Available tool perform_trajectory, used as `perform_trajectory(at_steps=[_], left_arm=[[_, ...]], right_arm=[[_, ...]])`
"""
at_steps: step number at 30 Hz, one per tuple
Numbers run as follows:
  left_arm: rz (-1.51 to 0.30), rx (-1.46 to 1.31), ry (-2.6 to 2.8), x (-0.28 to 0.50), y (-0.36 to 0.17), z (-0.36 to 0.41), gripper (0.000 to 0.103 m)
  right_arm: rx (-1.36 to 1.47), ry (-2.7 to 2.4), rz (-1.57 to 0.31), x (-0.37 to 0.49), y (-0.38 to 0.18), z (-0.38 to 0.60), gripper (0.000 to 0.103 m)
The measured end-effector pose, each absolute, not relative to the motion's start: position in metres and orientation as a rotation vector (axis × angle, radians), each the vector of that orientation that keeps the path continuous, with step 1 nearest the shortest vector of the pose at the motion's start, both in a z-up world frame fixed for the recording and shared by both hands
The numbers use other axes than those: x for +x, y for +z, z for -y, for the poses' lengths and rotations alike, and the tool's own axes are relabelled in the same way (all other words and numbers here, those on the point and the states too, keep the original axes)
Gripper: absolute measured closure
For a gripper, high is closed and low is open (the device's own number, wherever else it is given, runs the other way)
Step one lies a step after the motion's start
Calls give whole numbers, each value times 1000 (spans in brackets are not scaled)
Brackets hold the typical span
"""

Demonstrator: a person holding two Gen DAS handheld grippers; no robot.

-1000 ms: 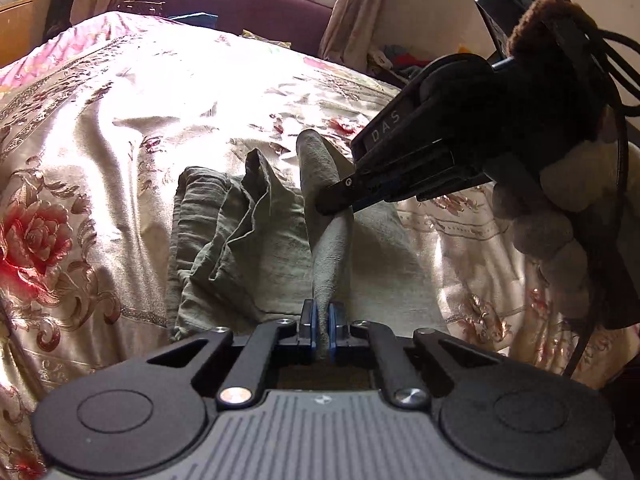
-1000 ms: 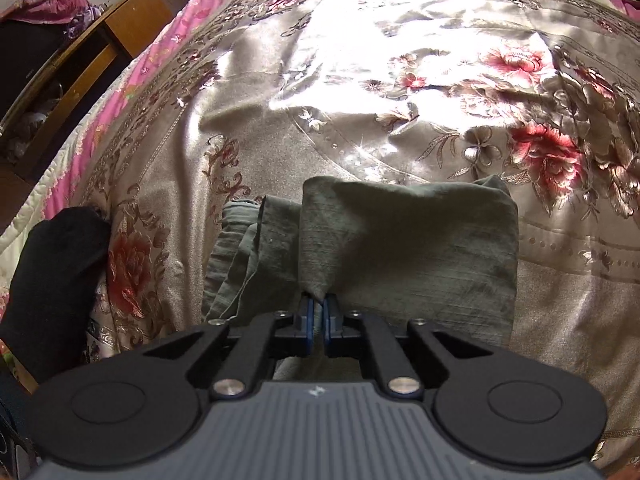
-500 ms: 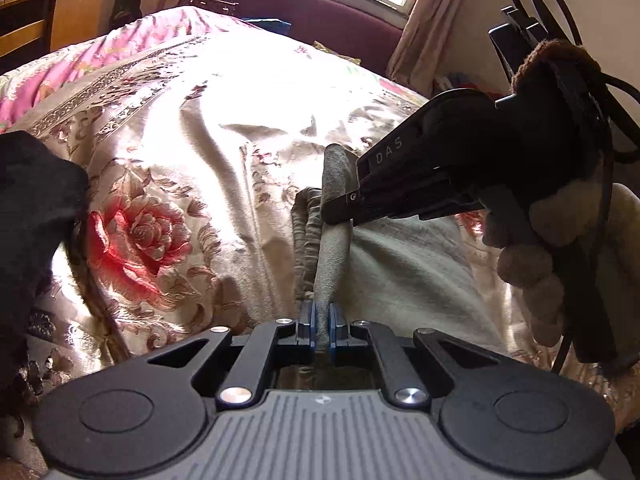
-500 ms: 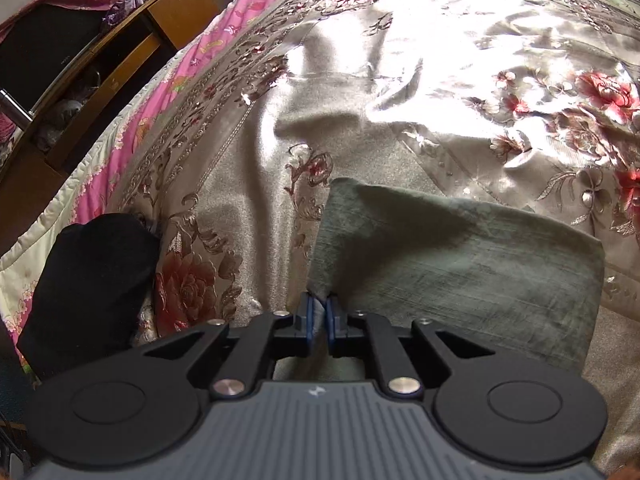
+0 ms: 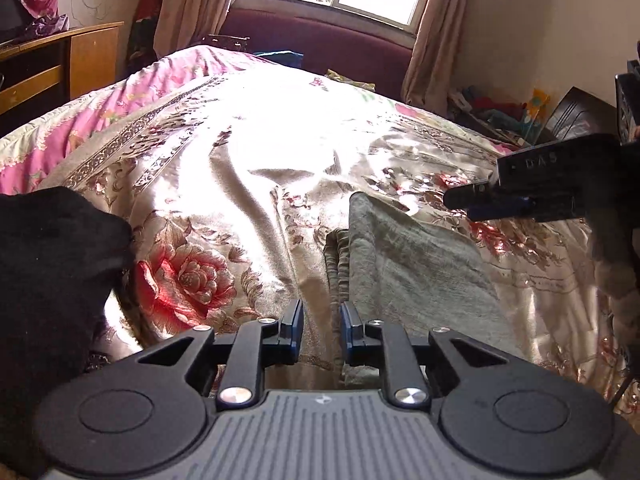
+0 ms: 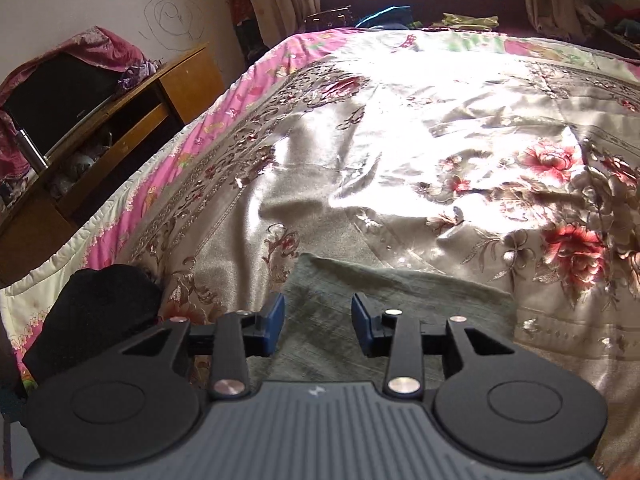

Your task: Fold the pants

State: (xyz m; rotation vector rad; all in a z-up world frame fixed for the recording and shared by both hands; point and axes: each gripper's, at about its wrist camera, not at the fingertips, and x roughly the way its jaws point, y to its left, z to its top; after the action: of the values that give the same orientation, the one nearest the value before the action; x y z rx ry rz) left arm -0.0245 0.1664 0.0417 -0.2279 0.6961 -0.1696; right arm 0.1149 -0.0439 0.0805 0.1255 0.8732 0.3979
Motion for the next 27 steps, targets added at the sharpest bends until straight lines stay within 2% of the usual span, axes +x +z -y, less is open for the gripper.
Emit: perform_trajectory(at_steps=[4,7,10,13,21,24,27], left_arm=[[-695,-153,-217,-5,37,-139,62],[-839,-38,-211,8,12,-117,62],[-931,-63,-222,14,-2,-119,57],[-950,-97,-200,16,1,-127,52],[-892,2,-179,13,17,-109,52],[-858,32,-174,21,29,-98,52],[-795,46,-195,28,49,-86,52]], right_arm=[[163,251,-968,102,42,93,64],[254,187,-1039,87,9,127,62],[401,214,-1105,78,-21,149,61],[475,262,-1083,80,-26,152,60],[653,422,-1125,52,-38,168,59],[675,439,-1107,44,-46,165,74],[690,463,-1119,44,-54,160,77]])
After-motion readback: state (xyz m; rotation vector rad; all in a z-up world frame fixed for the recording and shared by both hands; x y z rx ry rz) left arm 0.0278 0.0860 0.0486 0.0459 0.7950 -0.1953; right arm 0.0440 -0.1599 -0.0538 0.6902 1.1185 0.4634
